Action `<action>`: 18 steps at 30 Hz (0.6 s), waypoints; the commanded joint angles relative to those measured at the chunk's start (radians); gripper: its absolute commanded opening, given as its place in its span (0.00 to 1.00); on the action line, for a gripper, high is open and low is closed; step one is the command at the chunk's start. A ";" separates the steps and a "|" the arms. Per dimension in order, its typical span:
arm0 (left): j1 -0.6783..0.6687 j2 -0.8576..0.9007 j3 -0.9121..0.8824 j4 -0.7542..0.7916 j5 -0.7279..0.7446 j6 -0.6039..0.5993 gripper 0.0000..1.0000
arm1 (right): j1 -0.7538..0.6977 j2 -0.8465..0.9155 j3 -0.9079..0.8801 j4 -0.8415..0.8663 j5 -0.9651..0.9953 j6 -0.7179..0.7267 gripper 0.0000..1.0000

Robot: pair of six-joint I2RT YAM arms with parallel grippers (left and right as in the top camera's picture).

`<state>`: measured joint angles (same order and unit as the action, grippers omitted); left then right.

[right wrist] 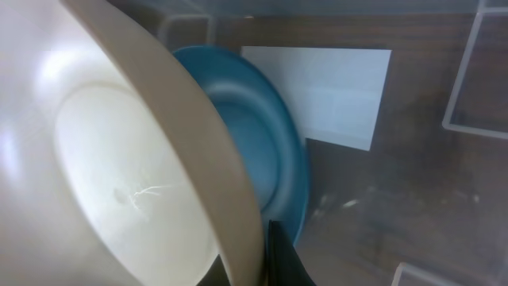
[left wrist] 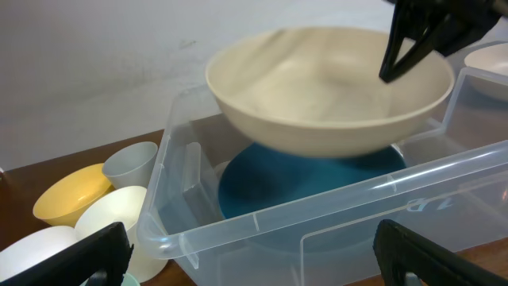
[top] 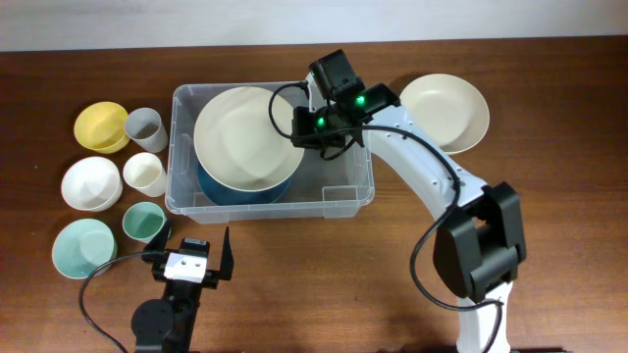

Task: Pack container
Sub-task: 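Carry the cream bowl with the right gripper over the container, then lower the cream bowl onto the blue plate and release it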

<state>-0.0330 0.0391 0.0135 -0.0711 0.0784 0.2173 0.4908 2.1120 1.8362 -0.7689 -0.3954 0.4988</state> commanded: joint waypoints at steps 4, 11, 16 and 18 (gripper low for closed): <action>0.005 -0.005 -0.004 -0.004 0.004 0.005 1.00 | 0.015 0.042 0.008 0.034 0.005 0.038 0.08; 0.005 -0.005 -0.004 -0.004 0.004 0.005 1.00 | 0.034 0.085 0.008 0.052 -0.004 0.064 0.10; 0.005 -0.005 -0.004 -0.004 0.004 0.005 1.00 | 0.045 0.106 0.008 0.056 -0.015 0.069 0.09; 0.005 -0.005 -0.004 -0.004 0.004 0.005 1.00 | 0.046 0.106 0.008 0.059 -0.015 0.069 0.10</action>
<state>-0.0330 0.0391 0.0135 -0.0711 0.0784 0.2173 0.5259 2.2124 1.8362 -0.7227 -0.3901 0.5541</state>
